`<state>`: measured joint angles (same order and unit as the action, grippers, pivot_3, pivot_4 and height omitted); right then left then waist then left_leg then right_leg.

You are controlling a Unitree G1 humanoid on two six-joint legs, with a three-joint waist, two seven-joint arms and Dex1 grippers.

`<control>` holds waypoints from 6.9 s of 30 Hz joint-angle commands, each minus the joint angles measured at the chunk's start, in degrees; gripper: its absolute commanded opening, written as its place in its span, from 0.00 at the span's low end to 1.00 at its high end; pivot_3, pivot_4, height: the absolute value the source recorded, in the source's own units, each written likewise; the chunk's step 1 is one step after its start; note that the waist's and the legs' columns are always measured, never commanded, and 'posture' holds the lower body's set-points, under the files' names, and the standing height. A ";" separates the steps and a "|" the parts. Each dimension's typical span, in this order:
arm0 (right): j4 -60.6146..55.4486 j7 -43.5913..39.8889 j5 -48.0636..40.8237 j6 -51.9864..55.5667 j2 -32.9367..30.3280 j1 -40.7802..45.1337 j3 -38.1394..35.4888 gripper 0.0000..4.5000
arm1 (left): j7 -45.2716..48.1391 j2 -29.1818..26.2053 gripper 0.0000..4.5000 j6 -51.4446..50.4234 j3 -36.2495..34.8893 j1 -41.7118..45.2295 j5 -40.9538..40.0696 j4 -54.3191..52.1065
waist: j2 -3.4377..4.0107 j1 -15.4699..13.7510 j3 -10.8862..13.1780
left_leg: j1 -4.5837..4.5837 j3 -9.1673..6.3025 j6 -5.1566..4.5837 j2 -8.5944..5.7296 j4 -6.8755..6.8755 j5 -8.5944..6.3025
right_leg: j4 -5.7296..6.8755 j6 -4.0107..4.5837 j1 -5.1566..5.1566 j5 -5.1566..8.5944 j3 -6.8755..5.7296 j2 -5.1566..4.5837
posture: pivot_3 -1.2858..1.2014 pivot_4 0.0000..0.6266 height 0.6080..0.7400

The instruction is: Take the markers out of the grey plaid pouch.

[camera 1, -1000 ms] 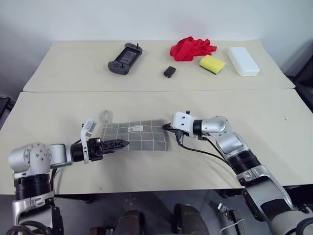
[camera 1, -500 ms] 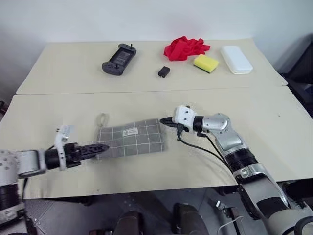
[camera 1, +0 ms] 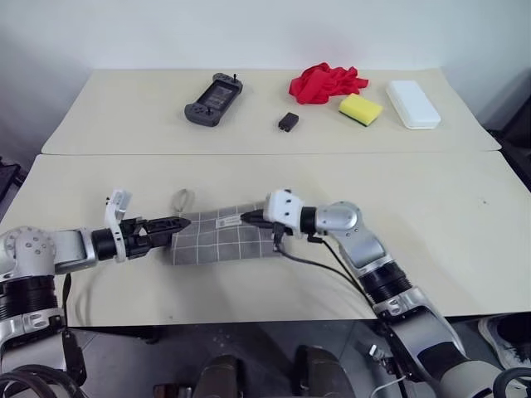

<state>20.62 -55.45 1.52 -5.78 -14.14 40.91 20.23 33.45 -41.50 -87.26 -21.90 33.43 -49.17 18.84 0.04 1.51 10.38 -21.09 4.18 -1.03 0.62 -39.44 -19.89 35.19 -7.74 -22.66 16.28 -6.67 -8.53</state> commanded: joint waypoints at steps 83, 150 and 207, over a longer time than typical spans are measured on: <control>-11.76 0.82 -44.22 76.46 -16.03 20.23 -16.19 1.00 | -9.05 17.21 0.00 131.63 33.09 -2.45 66.42 7.38 | -0.13 -1.40 0.12 | -1.32 0.32 -0.25 0.02 -0.50 -0.08 | -0.22 -0.07 -0.84 -0.21 -0.73 -0.07 | 0.52 0.24 1.00; 14.25 -6.28 -36.94 53.42 -28.83 12.52 -33.54 0.01 | 19.30 18.86 0.00 75.82 20.45 -10.54 17.87 -15.54 | -0.13 -1.40 0.12 | -1.27 0.42 -0.24 0.06 -0.57 -0.08 | -0.20 -0.07 -0.79 -0.21 -0.67 -0.01 | 0.52 0.24 1.00; -23.96 -27.41 -20.84 34.30 -36.71 4.18 -8.50 0.01 | 29.45 28.10 0.00 97.82 26.63 -6.93 30.56 3.79 | -0.09 -2.80 0.12 | -1.17 0.50 -0.25 0.09 -0.76 -0.08 | -0.16 -0.04 -0.73 -0.29 -0.59 0.01 | 0.52 0.24 1.00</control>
<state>-2.15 -83.03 -20.68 29.26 -50.86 43.98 11.24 63.81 -13.47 9.68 5.41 26.79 -19.53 21.77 -0.05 -1.29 10.50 -22.26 4.67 -1.28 0.71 -40.20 -19.97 35.04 -7.78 -23.40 15.99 -7.26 -8.52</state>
